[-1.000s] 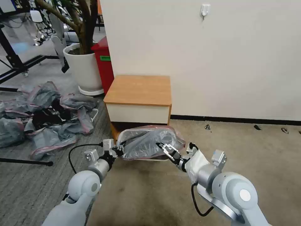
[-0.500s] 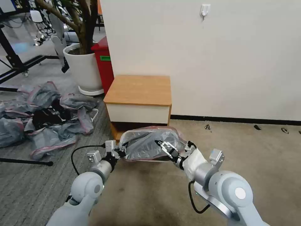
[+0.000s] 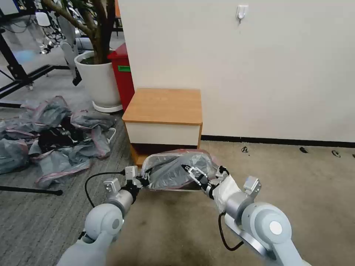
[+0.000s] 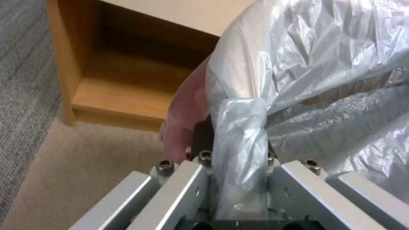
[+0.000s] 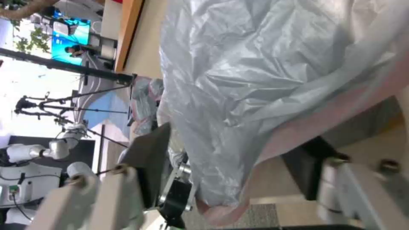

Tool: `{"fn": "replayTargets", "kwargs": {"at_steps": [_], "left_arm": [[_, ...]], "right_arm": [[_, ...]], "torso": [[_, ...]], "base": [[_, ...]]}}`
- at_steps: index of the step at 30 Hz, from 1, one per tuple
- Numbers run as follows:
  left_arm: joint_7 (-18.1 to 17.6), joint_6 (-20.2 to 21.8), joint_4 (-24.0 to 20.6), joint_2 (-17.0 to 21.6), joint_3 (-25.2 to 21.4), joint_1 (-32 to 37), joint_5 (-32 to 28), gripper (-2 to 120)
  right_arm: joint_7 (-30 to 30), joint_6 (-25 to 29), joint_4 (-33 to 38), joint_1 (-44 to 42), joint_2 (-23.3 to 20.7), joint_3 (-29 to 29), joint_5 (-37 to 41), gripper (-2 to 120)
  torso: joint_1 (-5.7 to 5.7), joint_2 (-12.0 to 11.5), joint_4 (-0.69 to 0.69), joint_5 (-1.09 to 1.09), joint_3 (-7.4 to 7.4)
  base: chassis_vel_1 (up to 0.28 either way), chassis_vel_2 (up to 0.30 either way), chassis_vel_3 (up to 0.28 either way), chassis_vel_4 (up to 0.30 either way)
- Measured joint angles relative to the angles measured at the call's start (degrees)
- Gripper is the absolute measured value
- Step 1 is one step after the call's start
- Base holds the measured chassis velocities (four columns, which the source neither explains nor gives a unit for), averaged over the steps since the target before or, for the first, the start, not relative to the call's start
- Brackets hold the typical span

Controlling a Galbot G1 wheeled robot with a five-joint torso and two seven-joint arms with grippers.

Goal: Pick up the garbage bag from the table and place it over the trash can.

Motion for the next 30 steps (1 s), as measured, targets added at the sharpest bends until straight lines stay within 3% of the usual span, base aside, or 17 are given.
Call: {"fn": "replayTargets", "kwargs": {"at_steps": [17,30], "left_arm": [[-0.2,0.0,0.6,-1.1,0.0,-0.5,-0.1,3],[-4.2,-0.1,1.4,-2.0,0.2,-1.9,-3.5,3]], "right_arm": [[-4.3,1.7,-0.4,-2.1,-0.2,-0.8,-5.3,1],[-5.3,2.8,1.3,-4.3,-1.2,-0.2,-6.5,0]], "torso": [[0.0,0.0,0.0,0.0,0.0],[0.0,0.0,0.0,0.0,0.0]], "base": [[0.0,0.0,0.0,0.0],[0.0,0.0,0.0,0.0]]}}
